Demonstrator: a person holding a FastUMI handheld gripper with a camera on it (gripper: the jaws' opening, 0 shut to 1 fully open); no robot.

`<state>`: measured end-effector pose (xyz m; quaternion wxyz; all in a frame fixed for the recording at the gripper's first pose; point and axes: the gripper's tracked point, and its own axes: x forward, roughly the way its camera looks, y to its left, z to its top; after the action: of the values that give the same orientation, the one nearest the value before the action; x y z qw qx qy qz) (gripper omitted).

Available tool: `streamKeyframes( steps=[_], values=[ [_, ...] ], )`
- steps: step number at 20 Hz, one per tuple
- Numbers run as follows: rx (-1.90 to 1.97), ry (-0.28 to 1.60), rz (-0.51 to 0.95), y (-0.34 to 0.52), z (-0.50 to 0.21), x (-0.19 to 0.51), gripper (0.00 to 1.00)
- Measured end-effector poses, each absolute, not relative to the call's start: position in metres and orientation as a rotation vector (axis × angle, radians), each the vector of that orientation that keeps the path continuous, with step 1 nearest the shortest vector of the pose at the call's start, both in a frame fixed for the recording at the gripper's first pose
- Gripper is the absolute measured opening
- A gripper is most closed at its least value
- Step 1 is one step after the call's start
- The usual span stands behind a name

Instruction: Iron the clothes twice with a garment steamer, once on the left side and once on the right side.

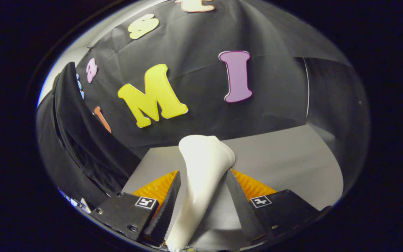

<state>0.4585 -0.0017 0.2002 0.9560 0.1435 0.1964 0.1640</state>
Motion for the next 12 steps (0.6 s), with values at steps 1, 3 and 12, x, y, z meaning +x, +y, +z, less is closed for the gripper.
streamKeyframes(
  steps=[1,3,12],
  values=[
    [0.311,0.417,0.343,0.001,0.196,0.46,0.83],
    [0.352,0.458,0.358,0.005,0.186,0.461,0.8],
    [0.557,0.529,0.472,0.027,0.179,0.46,0.54]
  ],
)
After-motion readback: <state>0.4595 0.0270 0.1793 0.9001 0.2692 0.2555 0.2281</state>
